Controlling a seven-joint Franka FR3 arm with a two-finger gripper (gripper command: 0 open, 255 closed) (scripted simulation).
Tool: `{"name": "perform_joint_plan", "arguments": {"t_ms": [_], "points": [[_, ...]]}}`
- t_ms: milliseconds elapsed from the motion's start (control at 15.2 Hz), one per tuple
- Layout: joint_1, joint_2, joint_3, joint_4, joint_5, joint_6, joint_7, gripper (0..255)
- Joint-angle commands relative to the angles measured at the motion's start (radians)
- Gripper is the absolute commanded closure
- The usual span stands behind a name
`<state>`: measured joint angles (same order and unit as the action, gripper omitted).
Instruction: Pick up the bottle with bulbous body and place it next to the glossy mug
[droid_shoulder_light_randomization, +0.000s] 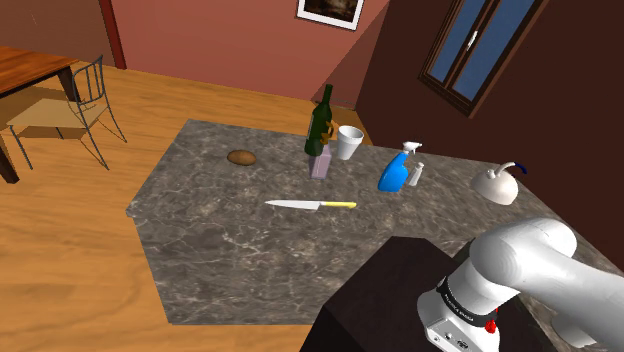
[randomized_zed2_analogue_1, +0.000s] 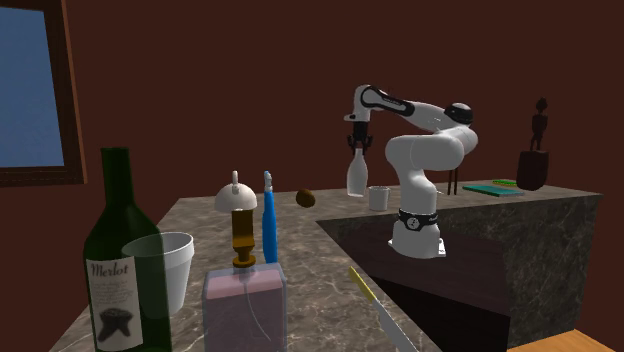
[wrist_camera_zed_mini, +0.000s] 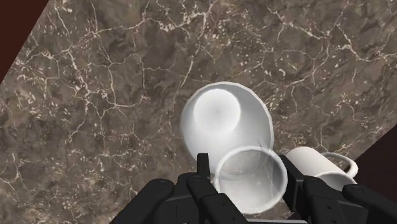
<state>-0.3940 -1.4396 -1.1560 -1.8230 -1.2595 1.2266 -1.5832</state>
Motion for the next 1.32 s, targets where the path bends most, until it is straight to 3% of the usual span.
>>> {"name": "perform_joint_plan", "arguments": {"t_ms": [0,528,594,924,1254], "points": [[-0.012,-0.019,-0.017,-0.025,-0.017,0.017,0.002,255],[-0.012,-0.019,-0.017,-0.025,-0.017,0.017,0.002,255],[-0.012,-0.019,-0.017,-0.025,-0.017,0.017,0.002,0],[-0.012,-0.019,-0.017,-0.025,-0.017,0.017,0.002,0],[0.026,0.049,0.042,0.073,0.037,-0.044,-0.017,0]]}}
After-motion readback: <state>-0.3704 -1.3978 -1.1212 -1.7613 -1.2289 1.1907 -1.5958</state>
